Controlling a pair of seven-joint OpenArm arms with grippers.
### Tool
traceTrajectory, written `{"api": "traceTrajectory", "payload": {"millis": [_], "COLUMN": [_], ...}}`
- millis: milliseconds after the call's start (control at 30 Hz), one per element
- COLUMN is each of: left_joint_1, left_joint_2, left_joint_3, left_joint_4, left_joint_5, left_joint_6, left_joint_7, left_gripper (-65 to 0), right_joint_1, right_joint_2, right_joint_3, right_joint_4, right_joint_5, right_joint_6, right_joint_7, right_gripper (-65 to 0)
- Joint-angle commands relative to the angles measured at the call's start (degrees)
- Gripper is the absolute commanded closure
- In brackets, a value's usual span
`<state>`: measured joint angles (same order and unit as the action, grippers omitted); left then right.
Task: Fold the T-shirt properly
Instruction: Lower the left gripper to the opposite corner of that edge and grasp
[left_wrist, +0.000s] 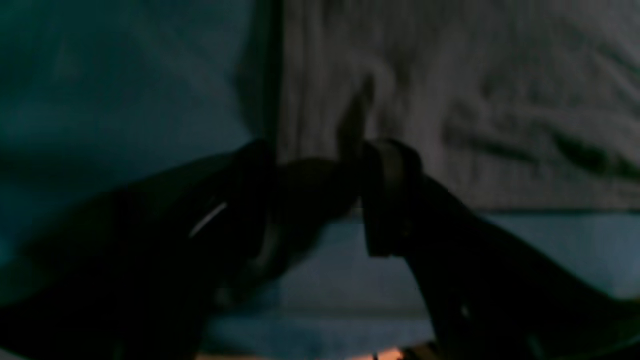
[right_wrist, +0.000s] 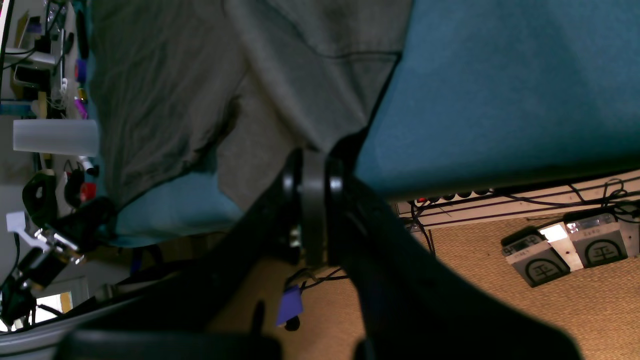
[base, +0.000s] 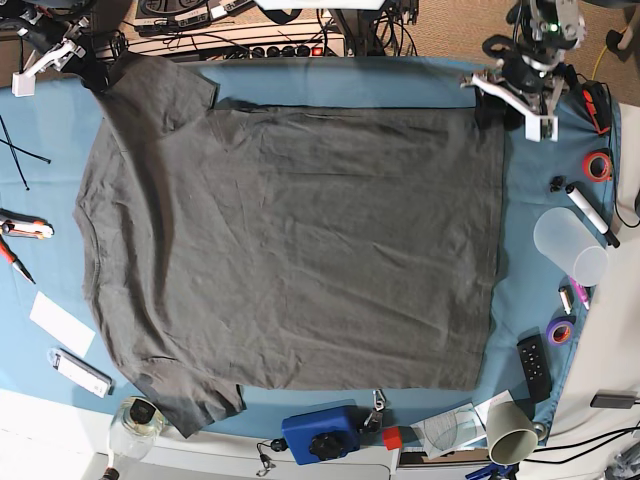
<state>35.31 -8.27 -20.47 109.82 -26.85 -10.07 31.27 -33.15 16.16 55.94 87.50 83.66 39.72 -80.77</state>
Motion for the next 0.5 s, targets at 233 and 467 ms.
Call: {"api": "traceTrajectory", "payload": {"millis": [233, 467], "left_joint_1": [-0.28, -2.16], "left_joint_2": [0.22, 2.54], "left_joint_3": [-0.17, -0.17], "left_joint_4": [-3.02, -8.28], "left_joint_5": [-2.6, -6.64], "left_joint_6": [-0.02, -1.73], "left_joint_7": [0.87, 7.58], "left_gripper": [-29.0, -29.0], "right_joint_1": [-0.35, -0.35], "right_joint_2": [1.16, 1.16], "right_joint_3": [0.7, 0.7], "right_joint_4": [0.92, 0.92], "right_joint_5": [1.33, 1.34], "right_joint_6": [0.28, 0.28], "right_joint_7": [0.77, 0.77], "right_gripper": [0.0, 0.0]}}
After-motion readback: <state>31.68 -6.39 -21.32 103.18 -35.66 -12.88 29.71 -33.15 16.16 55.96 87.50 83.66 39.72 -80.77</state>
